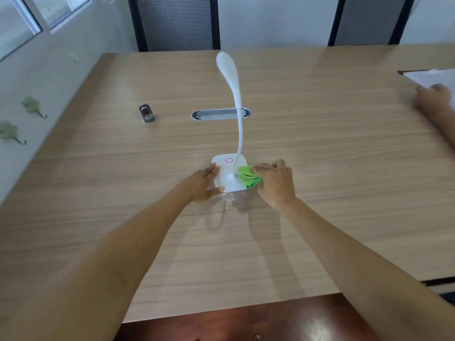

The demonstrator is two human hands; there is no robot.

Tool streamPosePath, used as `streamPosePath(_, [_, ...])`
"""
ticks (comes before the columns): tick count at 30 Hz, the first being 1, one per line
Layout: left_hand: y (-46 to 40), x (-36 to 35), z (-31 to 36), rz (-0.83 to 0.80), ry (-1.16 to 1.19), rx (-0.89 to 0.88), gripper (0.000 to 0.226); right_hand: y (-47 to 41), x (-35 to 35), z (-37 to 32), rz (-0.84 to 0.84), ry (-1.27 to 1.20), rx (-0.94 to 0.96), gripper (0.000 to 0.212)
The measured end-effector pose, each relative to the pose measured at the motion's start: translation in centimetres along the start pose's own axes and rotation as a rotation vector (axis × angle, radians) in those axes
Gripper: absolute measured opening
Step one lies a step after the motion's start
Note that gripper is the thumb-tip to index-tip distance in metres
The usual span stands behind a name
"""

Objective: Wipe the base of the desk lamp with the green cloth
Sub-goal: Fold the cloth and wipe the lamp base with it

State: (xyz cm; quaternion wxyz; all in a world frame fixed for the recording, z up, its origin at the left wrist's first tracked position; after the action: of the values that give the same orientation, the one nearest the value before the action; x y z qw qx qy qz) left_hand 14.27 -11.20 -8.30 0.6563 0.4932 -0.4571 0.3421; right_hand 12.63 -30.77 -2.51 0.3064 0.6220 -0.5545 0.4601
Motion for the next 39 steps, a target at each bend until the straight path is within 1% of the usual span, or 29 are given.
streamPosePath(2, [0.1, -0.1, 0.0, -0.006, 0.01, 0.007, 0.078, -0.5, -1.1, -0.2, -0.079, -0.025, -0.037, 0.052])
streamPosePath(4, [0.1, -0.1, 0.0, -0.006, 0.011, 0.007, 0.078, 0.1, -2.5, -0.4, -0.18, 0.011, -0.009, 0.055])
streamPosePath(6, [0.2, -0.1, 0.2, -0.008, 0.011, 0.003, 0.078, 0.9, -2.8, 0.1, -0.221, 0.057, 0.034, 0.056])
streamPosePath(8, [0.3, 0.0, 0.3, -0.01, 0.008, 0.005, 0.077, 1.3, -2.2, 0.5, -0.245, 0.052, 0.054, 0.054])
streamPosePath(9, [0.4, 0.0, 0.3, -0.012, 0.009, 0.008, 0.077, 1.2, -1.6, 0.6, -0.226, 0.032, 0.044, 0.052])
streamPosePath(12, [0.4, 0.1, 0.3, -0.021, 0.009, 0.01, 0.078, 0.2, -0.3, 0.9, -0.057, -0.015, -0.034, 0.047])
streamPosePath(14, [0.3, 0.2, 0.3, -0.027, -0.003, 0.008, 0.078, 0.0, -0.9, 0.7, -0.083, -0.033, -0.076, 0.048])
streamPosePath(16, [0.3, 0.4, 0.4, -0.033, -0.014, 0.009, 0.078, 0.6, -2.2, 0.2, -0.182, -0.032, -0.057, 0.05])
streamPosePath(18, [0.4, 0.5, 0.4, -0.035, -0.02, 0.013, 0.078, 1.5, -2.5, 0.1, -0.224, -0.006, -0.028, 0.048])
streamPosePath(21, [0.4, 0.6, 0.5, -0.04, -0.03, 0.033, 0.078, 2.3, -1.1, 0.3, -0.158, -0.033, -0.009, 0.042])
streamPosePath(24, [0.7, 0.6, 0.7, -0.025, -0.05, 0.065, 0.075, 2.5, 1.0, 0.5, -0.07, -0.172, -0.05, 0.042])
streamPosePath(26, [1.2, 0.9, 0.9, -0.012, -0.062, 0.065, 0.071, 2.5, 2.0, 0.6, -0.06, -0.265, -0.09, 0.042])
streamPosePath(28, [2.0, 1.5, 1.2, 0.016, -0.035, 0.062, 0.067, 2.8, 2.9, 0.6, -0.076, -0.356, -0.141, 0.034])
streamPosePath(31, [3.2, 2.5, 1.2, 0.051, 0.069, 0.059, 0.069, 3.2, 3.4, 0.7, -0.082, -0.473, -0.223, 0.025])
streamPosePath(33, [4.1, 2.9, 1.0, 0.063, 0.237, 0.079, 0.075, 3.5, 3.3, 0.3, -0.101, -0.504, -0.242, 0.023])
streamPosePath(36, [5.4, 3.1, 1.2, 0.04, 0.531, 0.116, 0.085, 3.6, 3.0, -1.3, -0.154, -0.546, -0.199, 0.025])
streamPosePath(38, [6.0, 3.1, 1.4, 0.017, 0.68, 0.134, 0.08, 3.6, 2.6, -2.6, -0.195, -0.583, -0.151, 0.026])
streamPosePath(39, [6.2, 3.1, 1.3, 0.017, 0.731, 0.139, 0.07, 3.6, 2.4, -3.3, -0.216, -0.59, -0.13, 0.026])
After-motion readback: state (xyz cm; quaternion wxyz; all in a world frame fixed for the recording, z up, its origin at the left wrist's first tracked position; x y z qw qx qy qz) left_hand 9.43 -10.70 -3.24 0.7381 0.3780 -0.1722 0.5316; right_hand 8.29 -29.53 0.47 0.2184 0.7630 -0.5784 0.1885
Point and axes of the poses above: each hand's wrist, its own y-axis away from the middle knuckle, its own x-axis out of the back of the hand, z = x × y, the point moved 5 cm from there along -y, towards the middle knuckle, and after that the axes turned 9 degrees about -y, right-handed, at the moved point
